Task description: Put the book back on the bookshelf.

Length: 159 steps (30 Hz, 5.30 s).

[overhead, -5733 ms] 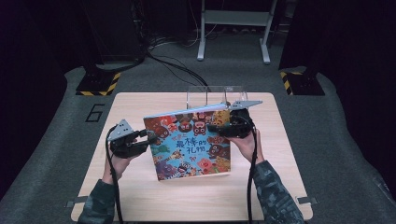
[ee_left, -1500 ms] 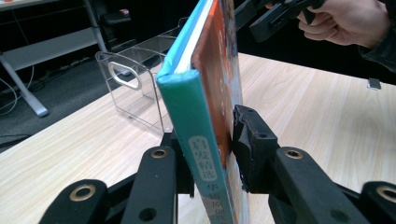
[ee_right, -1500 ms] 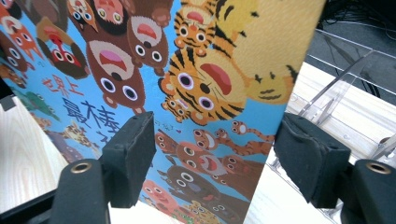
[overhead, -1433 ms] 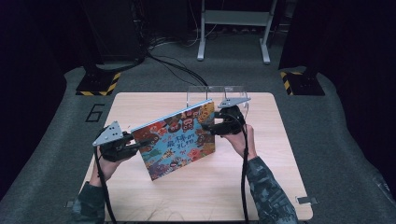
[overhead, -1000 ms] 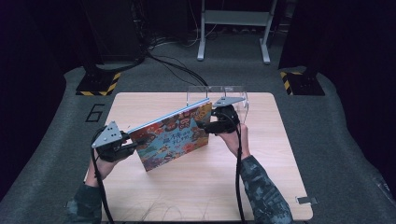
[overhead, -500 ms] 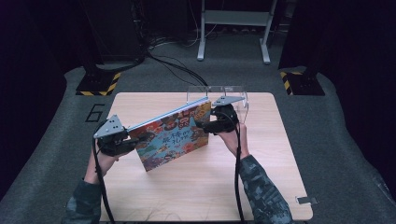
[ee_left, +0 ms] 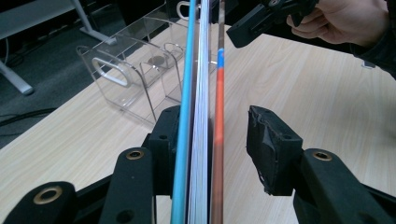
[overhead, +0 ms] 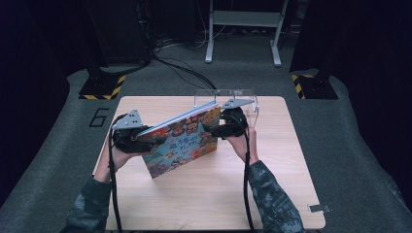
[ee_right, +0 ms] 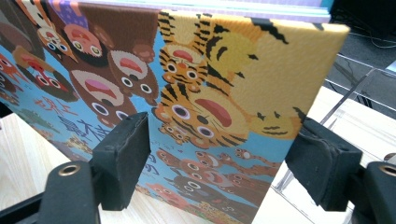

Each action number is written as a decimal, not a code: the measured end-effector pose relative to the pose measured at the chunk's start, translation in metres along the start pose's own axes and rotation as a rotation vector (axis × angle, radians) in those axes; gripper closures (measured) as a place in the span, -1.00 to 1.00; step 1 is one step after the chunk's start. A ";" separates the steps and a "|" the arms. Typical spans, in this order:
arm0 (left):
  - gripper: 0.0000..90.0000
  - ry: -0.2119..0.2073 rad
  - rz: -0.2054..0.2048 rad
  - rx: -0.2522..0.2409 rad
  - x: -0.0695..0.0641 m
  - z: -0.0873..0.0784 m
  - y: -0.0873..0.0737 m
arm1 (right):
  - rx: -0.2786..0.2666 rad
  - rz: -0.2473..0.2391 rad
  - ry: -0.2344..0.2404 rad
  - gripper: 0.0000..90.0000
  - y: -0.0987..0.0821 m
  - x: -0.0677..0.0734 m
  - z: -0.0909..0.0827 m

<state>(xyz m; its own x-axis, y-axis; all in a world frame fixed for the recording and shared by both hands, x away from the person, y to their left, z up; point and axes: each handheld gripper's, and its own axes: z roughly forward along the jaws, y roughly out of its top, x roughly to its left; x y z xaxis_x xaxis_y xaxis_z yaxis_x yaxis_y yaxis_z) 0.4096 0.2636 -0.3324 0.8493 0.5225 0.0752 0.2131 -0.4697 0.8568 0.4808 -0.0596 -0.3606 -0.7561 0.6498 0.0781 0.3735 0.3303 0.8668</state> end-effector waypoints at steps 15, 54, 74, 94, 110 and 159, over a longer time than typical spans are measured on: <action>0.67 0.010 0.022 -0.001 0.006 0.000 0.008 | 0.031 0.098 -0.124 -0.72 -0.055 -0.036 -0.041; 0.73 -0.021 -0.013 0.084 0.007 0.004 0.020 | 0.214 0.312 -0.519 -1.00 -0.216 -0.138 -0.061; 0.79 -0.051 -0.058 0.056 0.007 0.008 0.042 | 0.207 0.315 -0.514 -0.99 -0.216 -0.138 -0.061; 0.79 0.004 -0.052 0.030 0.009 0.004 0.076 | 0.204 0.313 -0.511 -0.98 -0.216 -0.138 -0.061; 0.79 0.030 -0.101 -0.027 0.010 0.004 0.089 | 0.206 0.309 -0.513 -0.97 -0.216 -0.138 -0.061; 0.79 0.269 -0.323 -0.132 0.018 0.028 0.080 | 0.201 0.309 -0.513 -0.95 -0.215 -0.137 -0.060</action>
<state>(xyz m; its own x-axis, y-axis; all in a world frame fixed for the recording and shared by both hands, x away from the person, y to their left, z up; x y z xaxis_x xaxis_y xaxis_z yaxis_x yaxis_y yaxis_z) 0.4556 0.2158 -0.2770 0.5895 0.8025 -0.0919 0.3684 -0.1659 0.9147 0.4720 -0.2612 -0.5281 -0.2612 0.9650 0.0208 0.6653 0.1644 0.7283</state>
